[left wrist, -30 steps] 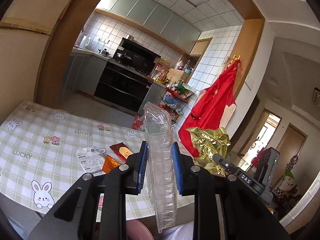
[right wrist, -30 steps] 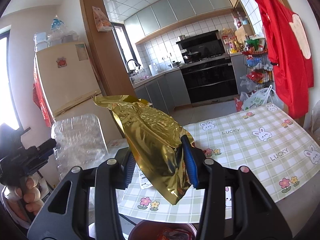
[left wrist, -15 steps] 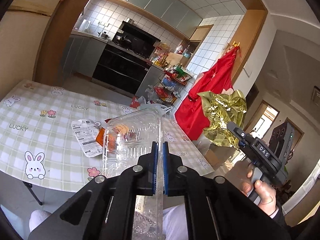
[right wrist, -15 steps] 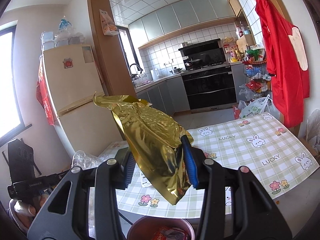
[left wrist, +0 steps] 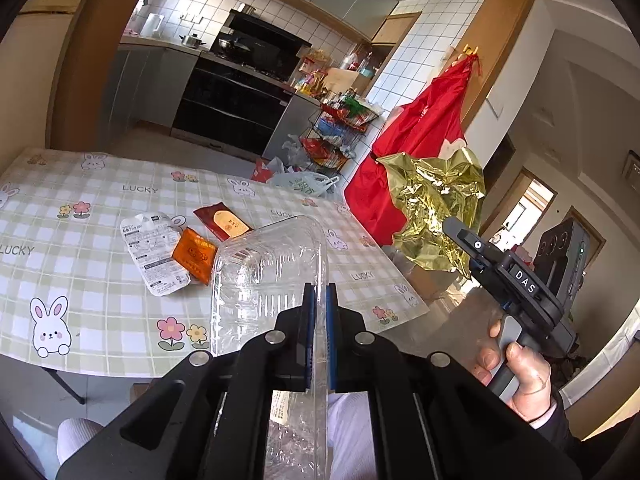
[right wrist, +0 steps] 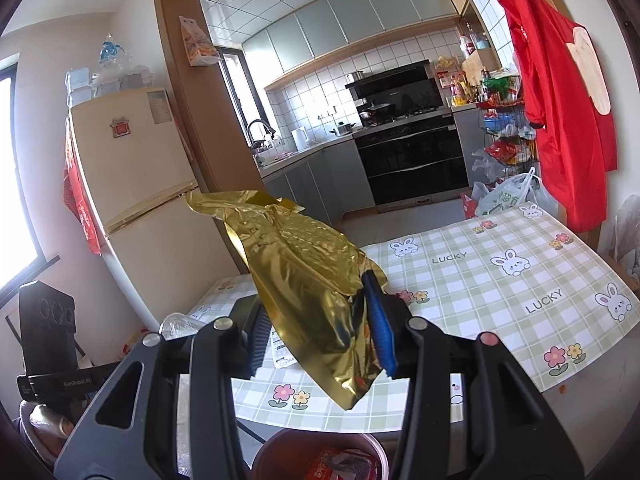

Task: Collect trash
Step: 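Carry the clear container over the pink bin and open the left tool, then lower the gold foil bag over the pink bin and open the right tool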

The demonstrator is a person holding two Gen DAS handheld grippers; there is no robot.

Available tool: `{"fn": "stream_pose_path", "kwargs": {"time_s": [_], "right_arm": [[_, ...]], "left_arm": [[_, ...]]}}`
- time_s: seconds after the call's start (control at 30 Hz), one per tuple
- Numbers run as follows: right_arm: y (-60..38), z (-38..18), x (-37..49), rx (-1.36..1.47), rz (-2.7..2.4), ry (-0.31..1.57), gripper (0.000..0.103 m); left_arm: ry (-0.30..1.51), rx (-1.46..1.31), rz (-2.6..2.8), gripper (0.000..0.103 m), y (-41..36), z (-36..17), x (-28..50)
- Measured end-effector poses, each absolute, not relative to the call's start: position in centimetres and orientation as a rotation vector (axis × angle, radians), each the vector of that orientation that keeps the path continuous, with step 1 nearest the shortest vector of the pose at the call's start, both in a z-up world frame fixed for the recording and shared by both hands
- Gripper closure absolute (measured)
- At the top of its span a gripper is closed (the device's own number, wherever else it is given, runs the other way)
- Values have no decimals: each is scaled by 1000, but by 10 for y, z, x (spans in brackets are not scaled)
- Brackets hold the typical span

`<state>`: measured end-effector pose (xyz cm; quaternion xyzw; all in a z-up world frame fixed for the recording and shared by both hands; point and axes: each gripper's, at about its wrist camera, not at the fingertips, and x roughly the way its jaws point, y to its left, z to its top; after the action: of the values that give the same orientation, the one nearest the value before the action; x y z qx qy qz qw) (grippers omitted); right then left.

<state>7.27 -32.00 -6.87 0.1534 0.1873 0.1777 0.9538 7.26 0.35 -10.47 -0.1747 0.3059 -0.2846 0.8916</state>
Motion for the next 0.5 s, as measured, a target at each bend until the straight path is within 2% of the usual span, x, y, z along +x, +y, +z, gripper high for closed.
{"fn": "stream_pose_path", "kwargs": {"time_s": [0.23, 0.37, 0.5], "right_arm": [[-321, -72, 74, 317, 360, 387, 58], [-322, -71, 74, 316, 360, 384, 58], [-322, -71, 73, 313, 362, 383, 58]], "left_arm": [[699, -332, -618, 96, -11, -118, 77], [736, -336, -627, 68, -13, -123, 79], [728, -325, -610, 54, -11, -121, 78]]}}
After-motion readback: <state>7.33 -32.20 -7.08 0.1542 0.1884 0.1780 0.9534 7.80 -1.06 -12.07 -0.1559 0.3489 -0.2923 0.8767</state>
